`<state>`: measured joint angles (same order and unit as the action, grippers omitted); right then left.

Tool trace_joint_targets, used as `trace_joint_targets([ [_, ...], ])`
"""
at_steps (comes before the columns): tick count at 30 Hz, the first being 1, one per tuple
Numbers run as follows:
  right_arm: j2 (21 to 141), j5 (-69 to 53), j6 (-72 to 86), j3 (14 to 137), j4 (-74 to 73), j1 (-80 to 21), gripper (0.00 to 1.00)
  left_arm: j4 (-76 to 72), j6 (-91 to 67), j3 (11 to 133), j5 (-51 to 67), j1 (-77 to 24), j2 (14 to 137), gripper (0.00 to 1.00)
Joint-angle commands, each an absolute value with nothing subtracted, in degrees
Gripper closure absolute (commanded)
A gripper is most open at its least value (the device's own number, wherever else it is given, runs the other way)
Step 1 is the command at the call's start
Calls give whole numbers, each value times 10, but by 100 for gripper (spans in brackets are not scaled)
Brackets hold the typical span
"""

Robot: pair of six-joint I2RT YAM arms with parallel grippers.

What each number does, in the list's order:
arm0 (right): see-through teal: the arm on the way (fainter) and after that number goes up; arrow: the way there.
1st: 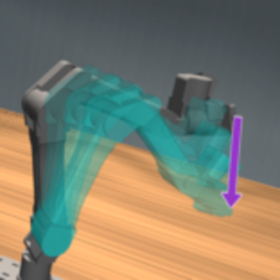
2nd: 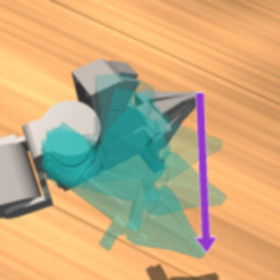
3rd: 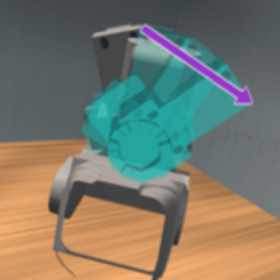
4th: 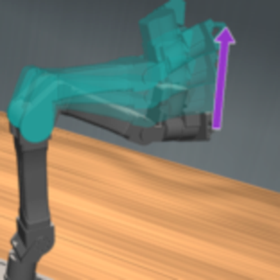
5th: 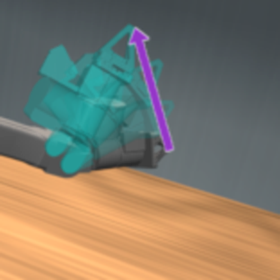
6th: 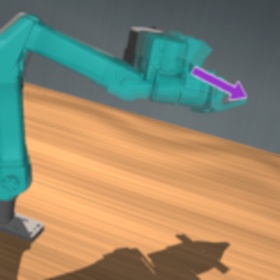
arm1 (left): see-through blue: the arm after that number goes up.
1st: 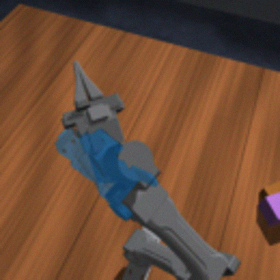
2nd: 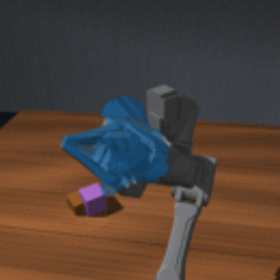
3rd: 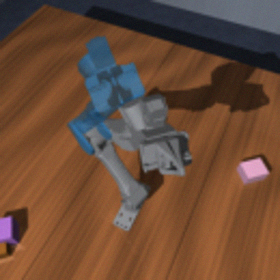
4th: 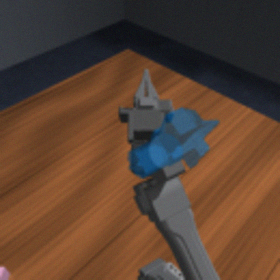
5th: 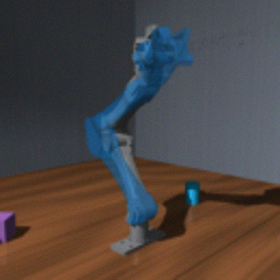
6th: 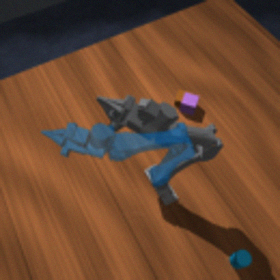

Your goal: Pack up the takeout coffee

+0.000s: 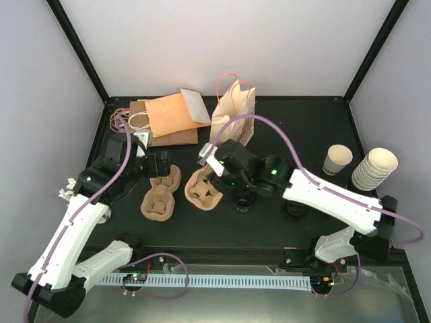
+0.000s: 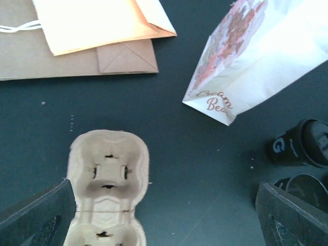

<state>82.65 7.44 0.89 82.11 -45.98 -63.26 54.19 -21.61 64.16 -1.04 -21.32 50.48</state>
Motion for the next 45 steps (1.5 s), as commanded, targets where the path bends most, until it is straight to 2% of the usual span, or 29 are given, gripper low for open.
trace_joint_targets([
  [1,760,120,16,823,-450,-617,60,497,-206,674,84,-208,539,1],
  [7,675,203,41,800,-453,-588,59,448,-208,746,189,-211,630,1],
  [10,615,240,69,764,-426,-561,59,431,-206,794,199,-224,689,2],
  [17,534,326,99,711,-399,-546,60,446,-160,935,130,-261,848,8],
  [23,499,334,101,690,-404,-545,60,485,-81,1056,106,-259,955,16],
  [28,485,336,103,686,-414,-545,60,565,-19,1196,80,-253,1050,18],
  [34,467,334,102,676,-402,-545,60,673,-14,1371,69,-249,1182,33],
  [45,478,332,96,683,-398,-545,60,682,-14,1372,114,-249,1205,44],
])
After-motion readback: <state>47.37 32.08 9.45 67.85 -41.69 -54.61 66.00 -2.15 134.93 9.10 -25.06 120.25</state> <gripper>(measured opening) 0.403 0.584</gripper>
